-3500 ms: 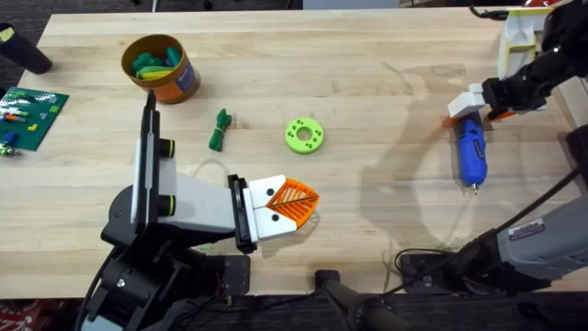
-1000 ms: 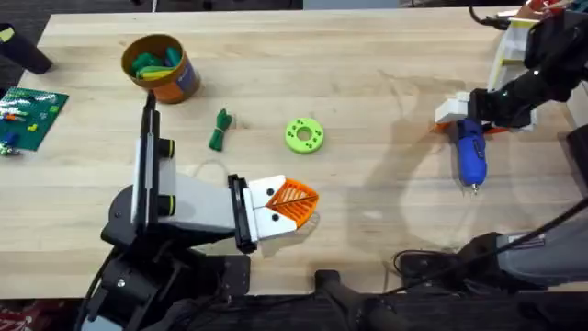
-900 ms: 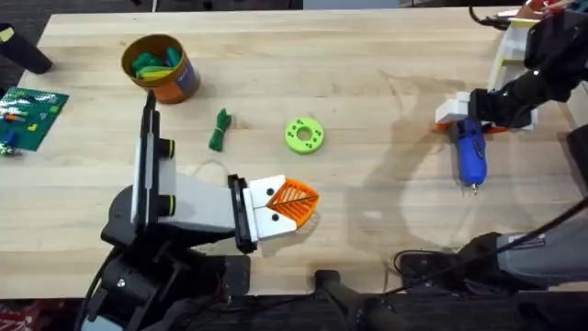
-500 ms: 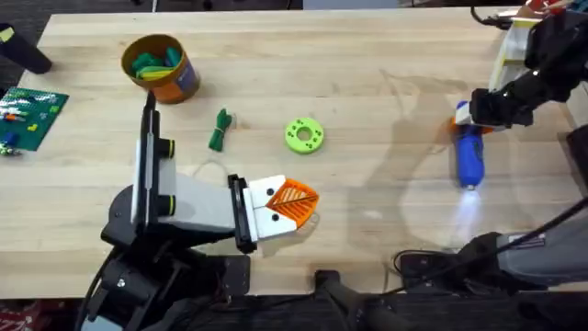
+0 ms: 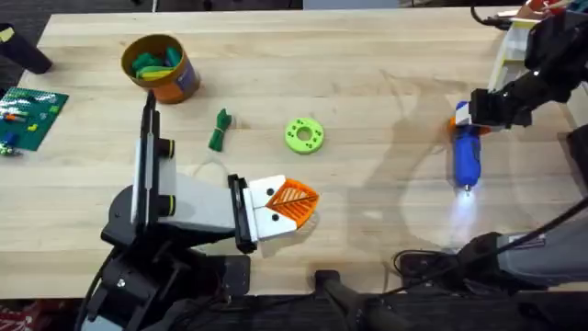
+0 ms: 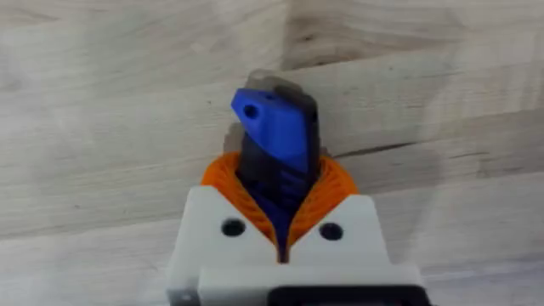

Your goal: Pick up the gripper from the table and insert it into the empty holder that is missing its gripper. Then pick up a screw, insert it into the mounting hole, and use the screwdriver to tighten it. Finally, clean up the table by picking up the vegetable and placing it into the bucket.

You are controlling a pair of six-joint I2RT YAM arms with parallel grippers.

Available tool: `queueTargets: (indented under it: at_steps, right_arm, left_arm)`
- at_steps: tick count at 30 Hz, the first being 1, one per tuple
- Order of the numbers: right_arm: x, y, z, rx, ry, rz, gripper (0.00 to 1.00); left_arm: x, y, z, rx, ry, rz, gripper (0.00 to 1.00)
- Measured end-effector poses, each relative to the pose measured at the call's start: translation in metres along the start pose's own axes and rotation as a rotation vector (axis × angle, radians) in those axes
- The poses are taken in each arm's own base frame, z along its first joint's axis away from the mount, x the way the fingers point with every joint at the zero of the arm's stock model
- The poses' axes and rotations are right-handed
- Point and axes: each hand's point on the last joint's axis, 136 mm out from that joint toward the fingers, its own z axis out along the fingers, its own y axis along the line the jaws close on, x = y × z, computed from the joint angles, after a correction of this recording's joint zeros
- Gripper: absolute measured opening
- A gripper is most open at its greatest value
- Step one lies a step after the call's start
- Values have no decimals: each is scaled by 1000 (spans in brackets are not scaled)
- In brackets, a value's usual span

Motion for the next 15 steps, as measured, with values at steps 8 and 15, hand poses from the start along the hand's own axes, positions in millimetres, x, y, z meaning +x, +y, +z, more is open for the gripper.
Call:
queueTargets:
  at_steps: [8,15]
  right_arm:
    - [-11,19,-36,-97,-126,-16,31]
    - [-25,42,-100,-204,-342,-76,31]
  left_arm:
    - [0,0,0,0,0,0,12]
    - [0,0,0,0,0,0,12]
